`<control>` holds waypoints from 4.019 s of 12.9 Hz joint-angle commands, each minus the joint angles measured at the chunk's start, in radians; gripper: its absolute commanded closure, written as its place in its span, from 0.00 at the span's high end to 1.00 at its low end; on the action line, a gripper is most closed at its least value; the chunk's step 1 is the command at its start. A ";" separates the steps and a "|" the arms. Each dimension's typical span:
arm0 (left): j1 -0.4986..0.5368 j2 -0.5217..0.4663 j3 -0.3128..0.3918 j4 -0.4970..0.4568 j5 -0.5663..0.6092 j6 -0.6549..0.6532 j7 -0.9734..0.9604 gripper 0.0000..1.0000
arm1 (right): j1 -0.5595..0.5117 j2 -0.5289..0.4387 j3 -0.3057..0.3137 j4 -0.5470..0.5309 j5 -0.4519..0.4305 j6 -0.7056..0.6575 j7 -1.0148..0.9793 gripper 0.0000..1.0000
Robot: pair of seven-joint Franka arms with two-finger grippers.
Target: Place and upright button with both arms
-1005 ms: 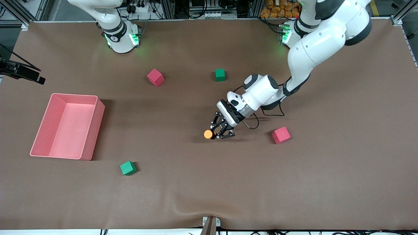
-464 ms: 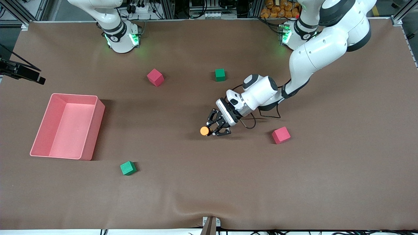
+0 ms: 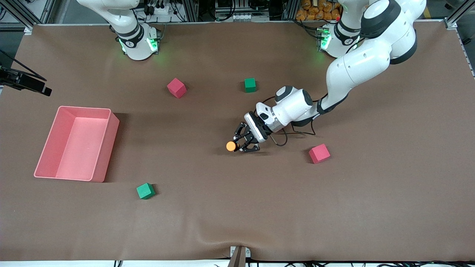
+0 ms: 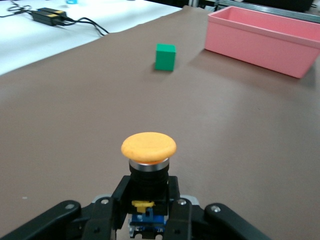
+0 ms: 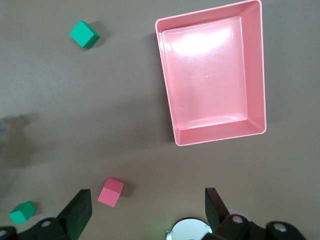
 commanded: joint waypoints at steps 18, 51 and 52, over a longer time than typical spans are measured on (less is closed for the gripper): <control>-0.017 0.197 -0.013 0.118 0.181 0.020 -0.013 0.00 | -0.010 0.001 -0.001 0.014 0.017 -0.012 -0.009 1.00; 0.451 -0.554 -0.296 -0.201 0.227 -0.664 -0.307 1.00 | -0.013 0.000 -0.001 0.044 0.020 -0.005 -0.007 1.00; 0.543 -0.552 -0.370 -0.181 0.227 -0.748 -0.303 1.00 | -0.013 0.001 -0.001 0.044 0.020 -0.005 -0.007 1.00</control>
